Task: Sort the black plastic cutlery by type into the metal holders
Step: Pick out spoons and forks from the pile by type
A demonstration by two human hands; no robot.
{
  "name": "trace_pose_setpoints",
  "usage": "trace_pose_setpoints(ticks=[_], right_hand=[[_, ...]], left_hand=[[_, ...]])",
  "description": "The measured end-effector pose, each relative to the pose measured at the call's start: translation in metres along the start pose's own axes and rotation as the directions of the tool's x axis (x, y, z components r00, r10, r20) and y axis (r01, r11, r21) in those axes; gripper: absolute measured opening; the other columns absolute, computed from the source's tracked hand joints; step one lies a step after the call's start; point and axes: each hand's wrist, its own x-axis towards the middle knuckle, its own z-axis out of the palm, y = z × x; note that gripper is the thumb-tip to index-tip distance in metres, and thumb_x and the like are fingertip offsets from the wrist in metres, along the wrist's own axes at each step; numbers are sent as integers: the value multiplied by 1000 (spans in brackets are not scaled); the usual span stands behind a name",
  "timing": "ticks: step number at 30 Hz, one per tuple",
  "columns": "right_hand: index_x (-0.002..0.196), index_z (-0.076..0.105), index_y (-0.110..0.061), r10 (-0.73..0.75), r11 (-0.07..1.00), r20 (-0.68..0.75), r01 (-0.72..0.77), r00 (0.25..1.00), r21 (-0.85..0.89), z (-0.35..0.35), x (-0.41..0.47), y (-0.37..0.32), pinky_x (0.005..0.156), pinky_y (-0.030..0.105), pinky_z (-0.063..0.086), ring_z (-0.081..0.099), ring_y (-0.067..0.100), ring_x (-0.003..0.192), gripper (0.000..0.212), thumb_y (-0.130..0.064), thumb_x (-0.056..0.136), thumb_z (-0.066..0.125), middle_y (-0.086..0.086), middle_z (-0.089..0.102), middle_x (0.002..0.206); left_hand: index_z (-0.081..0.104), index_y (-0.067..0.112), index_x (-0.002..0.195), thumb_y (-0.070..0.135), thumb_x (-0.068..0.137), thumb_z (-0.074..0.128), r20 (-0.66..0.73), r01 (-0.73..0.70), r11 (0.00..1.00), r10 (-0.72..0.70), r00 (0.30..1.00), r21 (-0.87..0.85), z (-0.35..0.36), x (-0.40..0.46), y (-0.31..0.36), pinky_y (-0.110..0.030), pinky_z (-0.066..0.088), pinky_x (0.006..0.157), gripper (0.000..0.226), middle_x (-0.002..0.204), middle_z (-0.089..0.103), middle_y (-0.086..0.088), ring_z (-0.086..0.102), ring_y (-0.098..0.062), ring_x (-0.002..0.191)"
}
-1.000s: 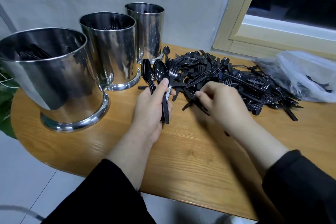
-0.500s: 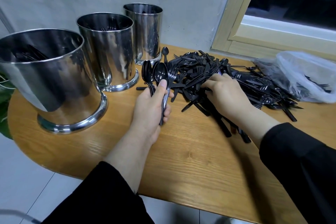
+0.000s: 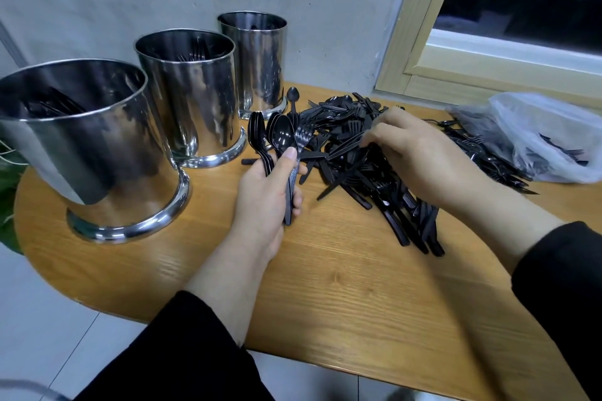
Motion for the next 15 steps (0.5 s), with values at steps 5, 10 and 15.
trace_pose_setpoints(ticks=[5,10,15], right_hand=[[119,67,-17,-81,980,25,75,996,183,-20,12,-25,89,15,44,60,4,100,23,-10,97,63,-8,68,111],[112,68,-14,-39,985,-51,47,998,166,-8,32,-37,78,16,40,56,6,87,21,-18,92,72,-8,66,98],[107,66,-10,1,990,-77,10,997,141,6,39,-43,67,16,27,38,2,75,23,-19,88,76,-11,51,87]], left_hand=[[65,13,98,33,102,63,21,-15,999,14,1000,40,3,-1,-3,-33,49,52,20,84,69,1,57,-15,59],[65,14,99,36,101,64,111,12,996,-22,994,88,4,-4,-3,-32,49,50,22,92,74,-2,62,-23,60],[65,13,95,37,99,66,190,-30,989,2,982,147,2,-4,-4,-26,34,43,24,88,73,-4,48,-16,51]])
